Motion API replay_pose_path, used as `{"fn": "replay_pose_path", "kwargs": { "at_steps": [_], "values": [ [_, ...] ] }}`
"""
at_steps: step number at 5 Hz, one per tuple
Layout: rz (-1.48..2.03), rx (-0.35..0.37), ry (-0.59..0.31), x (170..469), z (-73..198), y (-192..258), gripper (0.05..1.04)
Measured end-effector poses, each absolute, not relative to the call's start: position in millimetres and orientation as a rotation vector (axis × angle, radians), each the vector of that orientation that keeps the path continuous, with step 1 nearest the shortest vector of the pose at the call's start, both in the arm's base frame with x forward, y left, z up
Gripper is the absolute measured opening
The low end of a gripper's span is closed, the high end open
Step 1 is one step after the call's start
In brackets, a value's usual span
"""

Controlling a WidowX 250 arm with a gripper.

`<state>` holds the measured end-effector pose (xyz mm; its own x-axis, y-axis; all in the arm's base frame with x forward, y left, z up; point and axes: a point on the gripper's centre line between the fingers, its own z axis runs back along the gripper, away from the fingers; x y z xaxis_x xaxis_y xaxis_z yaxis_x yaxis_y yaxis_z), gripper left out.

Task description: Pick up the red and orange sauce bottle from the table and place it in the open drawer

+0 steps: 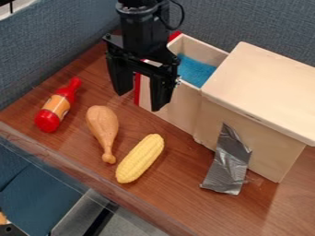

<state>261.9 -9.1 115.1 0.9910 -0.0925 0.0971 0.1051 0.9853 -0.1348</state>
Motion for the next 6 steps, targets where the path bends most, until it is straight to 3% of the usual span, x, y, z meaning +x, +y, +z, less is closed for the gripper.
{"fn": "replay_pose_path", "kwargs": {
  "at_steps": [1, 3, 6],
  "values": [
    [-0.101, -0.146, -0.062, 258, 108, -10, 1.0],
    [0.004, -0.154, -0.097, 224, 110, 31, 1.0],
    [0.147, -0.098, -0.091, 196, 91, 80, 1.0]
  ]
}}
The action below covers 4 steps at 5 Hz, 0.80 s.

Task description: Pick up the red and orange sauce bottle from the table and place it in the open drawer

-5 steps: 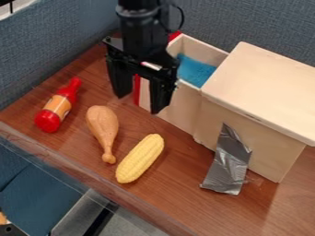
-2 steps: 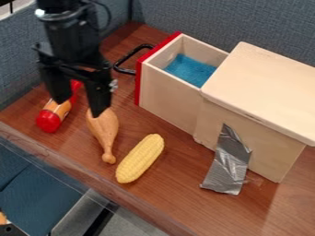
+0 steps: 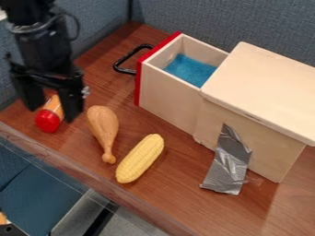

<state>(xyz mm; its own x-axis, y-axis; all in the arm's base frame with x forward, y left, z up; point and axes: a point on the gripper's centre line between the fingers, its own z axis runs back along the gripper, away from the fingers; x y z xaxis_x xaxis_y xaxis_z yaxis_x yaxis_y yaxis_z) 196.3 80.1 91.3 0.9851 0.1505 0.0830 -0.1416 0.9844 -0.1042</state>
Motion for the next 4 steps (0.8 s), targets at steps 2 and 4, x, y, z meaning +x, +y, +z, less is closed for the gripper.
{"fn": "replay_pose_path", "kwargs": {
  "at_steps": [2, 4],
  "values": [
    [0.241, -0.111, -0.055, 215, 81, 107, 1.0],
    [0.296, -0.102, -0.021, 231, 68, 131, 0.999]
  ]
}}
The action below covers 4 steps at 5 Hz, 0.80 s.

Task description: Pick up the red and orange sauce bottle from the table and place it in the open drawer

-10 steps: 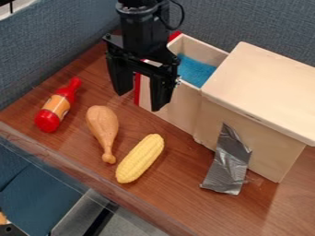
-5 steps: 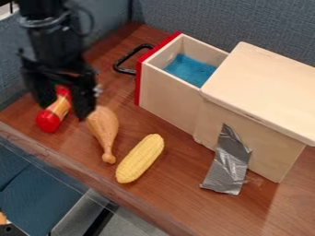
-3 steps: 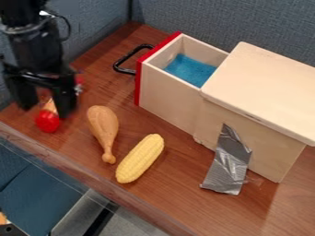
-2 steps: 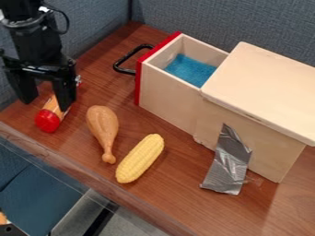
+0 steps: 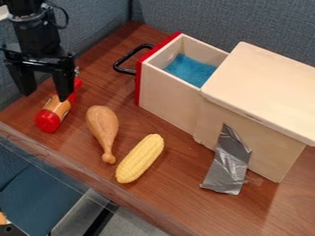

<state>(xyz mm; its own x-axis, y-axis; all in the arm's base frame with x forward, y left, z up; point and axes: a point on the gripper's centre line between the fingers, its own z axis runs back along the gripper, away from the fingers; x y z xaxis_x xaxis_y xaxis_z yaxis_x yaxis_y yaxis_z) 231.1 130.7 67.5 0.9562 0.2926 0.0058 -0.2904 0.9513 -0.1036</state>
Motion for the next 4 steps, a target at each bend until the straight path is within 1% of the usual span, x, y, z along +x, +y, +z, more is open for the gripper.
{"fn": "replay_pose_path", "kwargs": {
  "at_steps": [2, 4],
  "values": [
    [0.314, -0.075, 0.019, 232, 46, 143, 1.0],
    [0.326, -0.067, 0.028, 235, 27, 146, 0.999]
  ]
}}
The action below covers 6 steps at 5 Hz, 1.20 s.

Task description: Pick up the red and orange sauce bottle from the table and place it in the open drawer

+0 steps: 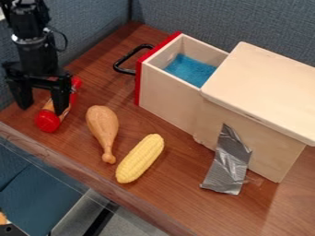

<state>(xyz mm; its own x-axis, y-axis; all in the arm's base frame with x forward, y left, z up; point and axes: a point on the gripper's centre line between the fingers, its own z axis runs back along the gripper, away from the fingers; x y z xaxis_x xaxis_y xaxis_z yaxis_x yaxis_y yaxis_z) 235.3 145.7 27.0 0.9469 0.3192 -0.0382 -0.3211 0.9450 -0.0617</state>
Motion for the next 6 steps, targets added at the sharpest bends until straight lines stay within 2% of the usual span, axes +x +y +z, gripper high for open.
{"fn": "replay_pose_path", "kwargs": {
  "at_steps": [1, 2, 3, 4, 6],
  "values": [
    [0.322, -0.074, 0.038, 241, 19, 137, 1.0],
    [0.32, -0.073, 0.037, 248, 16, 132, 0.958],
    [0.337, -0.083, 0.024, 253, 16, 128, 0.677],
    [0.32, -0.054, 0.017, 258, 15, 126, 0.605],
    [0.304, -0.05, 0.05, 243, 20, 112, 0.605]
  ]
}}
